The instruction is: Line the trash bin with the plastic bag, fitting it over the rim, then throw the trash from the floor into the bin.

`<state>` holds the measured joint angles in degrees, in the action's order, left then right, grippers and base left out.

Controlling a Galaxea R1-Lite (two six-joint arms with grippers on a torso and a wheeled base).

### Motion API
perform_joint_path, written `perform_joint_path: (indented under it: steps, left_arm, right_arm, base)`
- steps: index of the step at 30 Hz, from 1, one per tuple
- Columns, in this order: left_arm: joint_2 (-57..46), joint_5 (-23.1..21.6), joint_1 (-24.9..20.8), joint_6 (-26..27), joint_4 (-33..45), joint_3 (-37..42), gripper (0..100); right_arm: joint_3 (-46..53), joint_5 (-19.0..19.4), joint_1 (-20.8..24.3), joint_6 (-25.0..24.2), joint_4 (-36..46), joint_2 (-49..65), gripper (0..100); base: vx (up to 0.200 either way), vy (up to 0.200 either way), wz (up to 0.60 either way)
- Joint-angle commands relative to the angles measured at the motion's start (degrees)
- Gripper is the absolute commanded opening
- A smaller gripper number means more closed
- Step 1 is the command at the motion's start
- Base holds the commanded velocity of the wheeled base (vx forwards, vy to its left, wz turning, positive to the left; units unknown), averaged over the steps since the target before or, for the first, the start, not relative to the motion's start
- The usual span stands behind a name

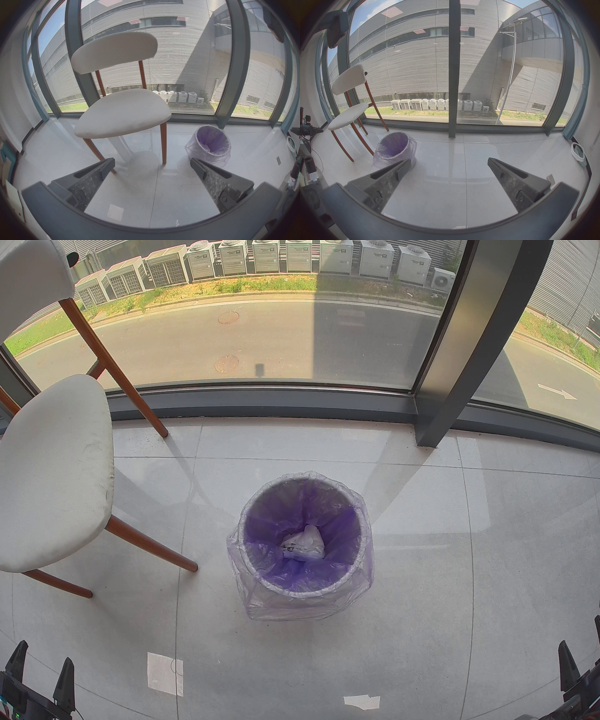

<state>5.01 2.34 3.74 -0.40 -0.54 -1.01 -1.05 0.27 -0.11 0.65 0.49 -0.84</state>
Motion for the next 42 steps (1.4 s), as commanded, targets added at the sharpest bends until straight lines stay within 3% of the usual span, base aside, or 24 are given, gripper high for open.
perform_joint_path:
  steps: [1,4,7,12,19,24,42]
  left_arm:
    - [0.18,-0.14,-0.23,-0.13,0.62,1.01,100]
    - [-0.53,-1.46,-0.93,2.25,0.71,0.92,100]
    - [-2.29,-3.13,-5.76,3.48,0.54,1.01,100]
    - [-3.69,-3.92,-4.53,3.57,0.62,1.01,100]
    - [-3.69,-1.46,-2.69,-0.56,0.89,0.84,100]
    - [-4.13,-1.55,-3.04,-0.04,0.71,1.01,100]
    - [-4.83,-1.99,-3.3,-0.13,0.54,1.01,100]
  right_arm:
    - [0.78,-0.27,-0.07,-0.29,0.48,0.84,100]
    - [0.7,-0.36,-0.24,-0.29,0.48,0.84,100]
    - [0.7,-0.36,-0.24,-0.21,0.57,0.84,100]
    - [0.78,-0.36,-0.15,0.14,0.3,0.84,100]
    - [1.05,3.42,0.2,3.13,-0.58,0.84,100]
    - [0.87,0.79,0.02,-1.35,-0.22,0.84,100]
    - [0.87,-0.71,-0.07,-0.73,-0.31,0.84,100]
  base:
    - [0.0,0.0,0.0]
    - [0.0,0.0,0.0]
    - [0.0,0.0,0.0]
    - [0.0,0.0,0.0]
    - [0.0,0.0,0.0]
    - [0.0,0.0,0.0]
    - [0.0,0.0,0.0]
